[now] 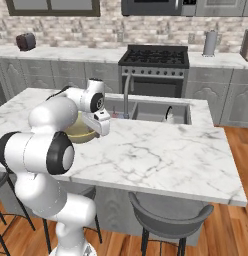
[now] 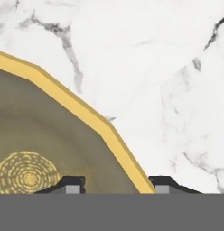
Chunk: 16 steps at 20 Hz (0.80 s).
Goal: Pick the kettle and bowl and place them in the sink. Then turn on the water.
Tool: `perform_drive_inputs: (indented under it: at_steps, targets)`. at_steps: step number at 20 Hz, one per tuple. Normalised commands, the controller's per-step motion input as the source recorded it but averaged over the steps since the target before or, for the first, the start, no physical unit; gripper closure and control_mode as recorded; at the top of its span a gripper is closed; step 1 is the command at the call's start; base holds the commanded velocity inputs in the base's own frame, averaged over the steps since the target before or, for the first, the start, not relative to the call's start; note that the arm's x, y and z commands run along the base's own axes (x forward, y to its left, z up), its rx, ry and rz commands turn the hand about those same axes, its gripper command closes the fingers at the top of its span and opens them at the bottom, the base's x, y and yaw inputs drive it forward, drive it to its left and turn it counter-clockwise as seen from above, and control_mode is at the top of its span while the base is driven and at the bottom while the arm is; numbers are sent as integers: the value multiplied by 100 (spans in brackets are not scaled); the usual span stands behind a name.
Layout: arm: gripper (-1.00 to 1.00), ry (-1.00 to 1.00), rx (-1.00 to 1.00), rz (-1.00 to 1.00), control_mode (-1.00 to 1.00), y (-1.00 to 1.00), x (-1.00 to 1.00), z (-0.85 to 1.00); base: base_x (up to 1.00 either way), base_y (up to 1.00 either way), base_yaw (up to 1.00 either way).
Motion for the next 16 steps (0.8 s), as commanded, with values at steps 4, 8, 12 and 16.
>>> perform_drive_inputs:
  at_steps: [4,8,12,16]
  targets:
    - [100,1,0,0,-100,0,0,1,0,0,0]
    - [100,4,0,-3,-100,0,-7,27,0,0,0]
    - [100,4,0,-3,-100,-1,-18,50,0,0,0]
    - [100,0,0,-2,-100,0,-8,31,0,0,0]
